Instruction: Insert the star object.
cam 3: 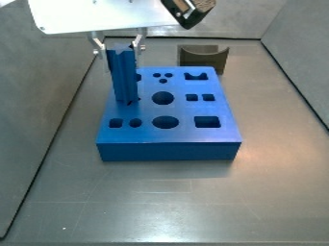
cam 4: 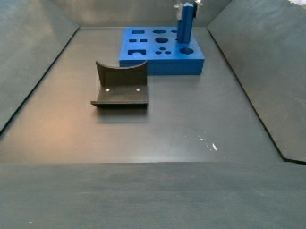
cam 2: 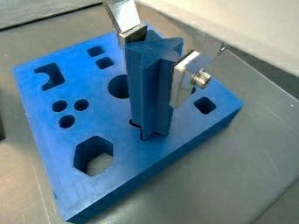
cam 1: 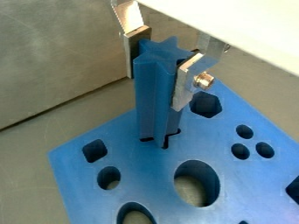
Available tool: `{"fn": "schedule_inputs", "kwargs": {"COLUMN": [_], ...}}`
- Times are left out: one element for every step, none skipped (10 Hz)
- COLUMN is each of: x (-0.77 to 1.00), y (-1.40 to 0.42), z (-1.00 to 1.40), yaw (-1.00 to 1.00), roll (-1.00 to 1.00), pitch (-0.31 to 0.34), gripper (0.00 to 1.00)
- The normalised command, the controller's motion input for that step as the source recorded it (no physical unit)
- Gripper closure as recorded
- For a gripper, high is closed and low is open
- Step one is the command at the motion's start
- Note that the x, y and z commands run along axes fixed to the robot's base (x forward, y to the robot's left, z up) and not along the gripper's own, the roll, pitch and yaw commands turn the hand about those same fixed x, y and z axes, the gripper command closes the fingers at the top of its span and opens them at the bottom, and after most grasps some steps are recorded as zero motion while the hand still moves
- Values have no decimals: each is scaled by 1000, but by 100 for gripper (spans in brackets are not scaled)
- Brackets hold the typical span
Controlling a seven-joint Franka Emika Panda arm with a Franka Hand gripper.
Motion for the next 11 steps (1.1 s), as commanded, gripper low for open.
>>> {"fn": "schedule_inputs", "kwargs": {"x": [97,83,69,0,6,0,0,-26,0,0,0], "y": [34,14,0,-14,-106,-137,-134,-114,-20,0,0], "z": [-474,-477,-597,-911,-1000,-1000,-1000,-1000,-1000,-1000,-1000], "yaw": [494,494,271,66,0,-37,-69,-60,0,0,0], "roll": [200,204,130,119,70,36,34,26,47,63,80], "pitch": [0,0,0,-26,-96,-94,-67,-23,-47,-57,-67], "gripper": [100,100,100,100,100,100,100,100,100,100,100]}}
